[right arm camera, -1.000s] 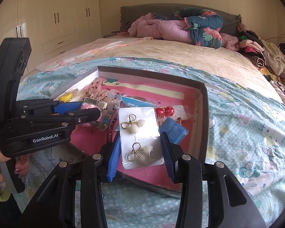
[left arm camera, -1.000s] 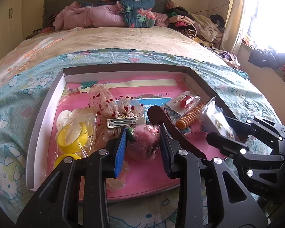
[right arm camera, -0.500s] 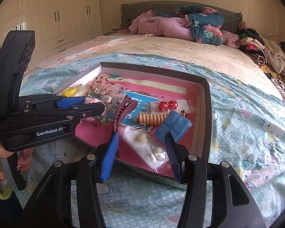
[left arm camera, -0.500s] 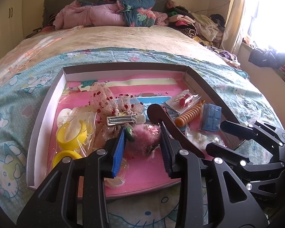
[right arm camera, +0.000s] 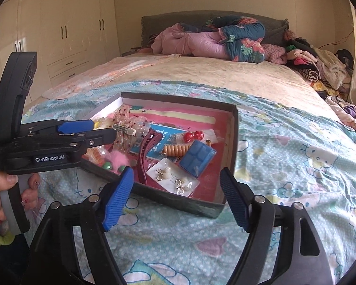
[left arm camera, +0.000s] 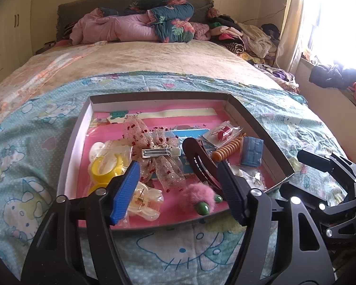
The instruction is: Organize jewelry
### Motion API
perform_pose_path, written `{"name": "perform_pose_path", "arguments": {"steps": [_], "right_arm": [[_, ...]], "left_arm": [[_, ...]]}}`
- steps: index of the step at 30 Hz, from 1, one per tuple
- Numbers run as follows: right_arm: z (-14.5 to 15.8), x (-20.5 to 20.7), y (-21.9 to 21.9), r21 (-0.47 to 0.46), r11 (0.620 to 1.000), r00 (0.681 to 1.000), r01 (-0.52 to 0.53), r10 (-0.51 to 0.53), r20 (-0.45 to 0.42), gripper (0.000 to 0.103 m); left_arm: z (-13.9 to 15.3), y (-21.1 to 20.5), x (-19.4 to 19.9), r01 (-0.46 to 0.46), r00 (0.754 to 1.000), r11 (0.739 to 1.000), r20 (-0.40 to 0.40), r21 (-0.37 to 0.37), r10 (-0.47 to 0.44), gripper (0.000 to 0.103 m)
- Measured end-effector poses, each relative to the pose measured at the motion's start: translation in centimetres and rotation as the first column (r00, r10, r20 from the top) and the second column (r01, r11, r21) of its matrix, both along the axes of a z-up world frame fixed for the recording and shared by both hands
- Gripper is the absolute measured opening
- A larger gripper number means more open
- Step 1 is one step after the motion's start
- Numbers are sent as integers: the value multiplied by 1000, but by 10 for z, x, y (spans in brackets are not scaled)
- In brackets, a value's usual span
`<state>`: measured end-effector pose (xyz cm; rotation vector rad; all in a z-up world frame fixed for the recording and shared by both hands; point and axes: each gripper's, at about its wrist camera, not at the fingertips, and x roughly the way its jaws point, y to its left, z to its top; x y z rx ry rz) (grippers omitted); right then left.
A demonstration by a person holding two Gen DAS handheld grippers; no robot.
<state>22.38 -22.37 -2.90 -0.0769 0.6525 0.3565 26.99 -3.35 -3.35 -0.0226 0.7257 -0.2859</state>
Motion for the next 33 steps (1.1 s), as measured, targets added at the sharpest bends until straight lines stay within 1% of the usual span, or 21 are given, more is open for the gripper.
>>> {"name": "perform_pose_path", "arguments": {"steps": [7,10,11,17,22,33], "right_arm": [[13,-19,-3,0,1000,999,26,-26,38,86],[19,-28,-3,7,999,998,37,-37,55,91],[21,-32,-3,13,999,997,42,-43,63,93],[30,-52,-6,55,996,994,65,-70,86,96],[34,-67,-2,69,996,994,57,-64,91,96],[37,-89,7,47,996,989,75,-80,125,97]], "left_arm": [[16,11,-20,-32,999,999,40,-3,33,80],[22,16,-30,-53,997,999,56,-7,53,90],[23,17,-33,-58,996,998,61,-8,59,91],[32,30,-58,-88,991,996,98,-15,89,91],[35,37,-79,-102,988,995,113,-13,103,92],[34,45,-108,-109,989,994,104,-5,109,92]]}}
